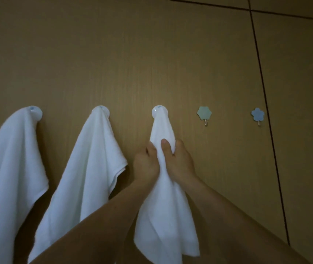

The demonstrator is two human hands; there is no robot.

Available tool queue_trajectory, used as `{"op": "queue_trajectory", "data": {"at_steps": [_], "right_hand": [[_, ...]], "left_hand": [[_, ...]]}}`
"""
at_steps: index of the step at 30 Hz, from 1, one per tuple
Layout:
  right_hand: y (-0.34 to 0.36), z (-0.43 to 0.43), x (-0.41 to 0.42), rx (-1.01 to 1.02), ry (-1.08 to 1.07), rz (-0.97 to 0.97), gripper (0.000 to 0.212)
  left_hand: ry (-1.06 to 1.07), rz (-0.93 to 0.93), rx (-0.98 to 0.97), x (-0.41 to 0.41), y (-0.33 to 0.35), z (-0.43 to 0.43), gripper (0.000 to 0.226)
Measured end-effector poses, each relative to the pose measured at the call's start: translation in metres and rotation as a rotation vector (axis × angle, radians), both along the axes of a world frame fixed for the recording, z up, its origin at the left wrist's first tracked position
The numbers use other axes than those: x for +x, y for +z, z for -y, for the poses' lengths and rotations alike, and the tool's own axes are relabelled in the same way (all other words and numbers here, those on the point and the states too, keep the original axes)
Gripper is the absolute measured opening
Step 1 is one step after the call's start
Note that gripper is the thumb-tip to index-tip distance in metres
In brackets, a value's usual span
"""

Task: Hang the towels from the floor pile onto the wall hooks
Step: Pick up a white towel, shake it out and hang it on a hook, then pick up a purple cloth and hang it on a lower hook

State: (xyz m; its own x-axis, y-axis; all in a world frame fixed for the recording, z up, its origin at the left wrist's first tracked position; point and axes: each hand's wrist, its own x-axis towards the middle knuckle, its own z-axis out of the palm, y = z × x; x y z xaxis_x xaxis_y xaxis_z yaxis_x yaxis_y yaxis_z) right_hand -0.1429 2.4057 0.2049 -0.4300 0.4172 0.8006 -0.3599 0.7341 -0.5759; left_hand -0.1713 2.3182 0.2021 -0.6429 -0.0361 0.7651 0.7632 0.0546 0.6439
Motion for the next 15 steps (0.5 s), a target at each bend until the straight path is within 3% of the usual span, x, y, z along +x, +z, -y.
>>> {"op": "queue_trajectory", "data": {"at_steps": [3, 8, 15], "right_hand": [[-0.021, -0.002, 0.001, -0.053, 0.04, -0.046, 0.048], [-0.078, -0.008, 0.011, -0.137, 0.079, -0.008, 0.053], [-0.208, -0.022, 0.051, -0.226, -0.05, 0.226, 0.048]], "left_hand": [[-0.018, 0.03, 0.042, 0.001, -0.02, 0.001, 0.044], [-0.029, 0.143, -0.066, 0.003, -0.08, 0.01, 0.046], [-0.086, 0.368, -0.18, 0.008, -0.206, 0.02, 0.048]]}}
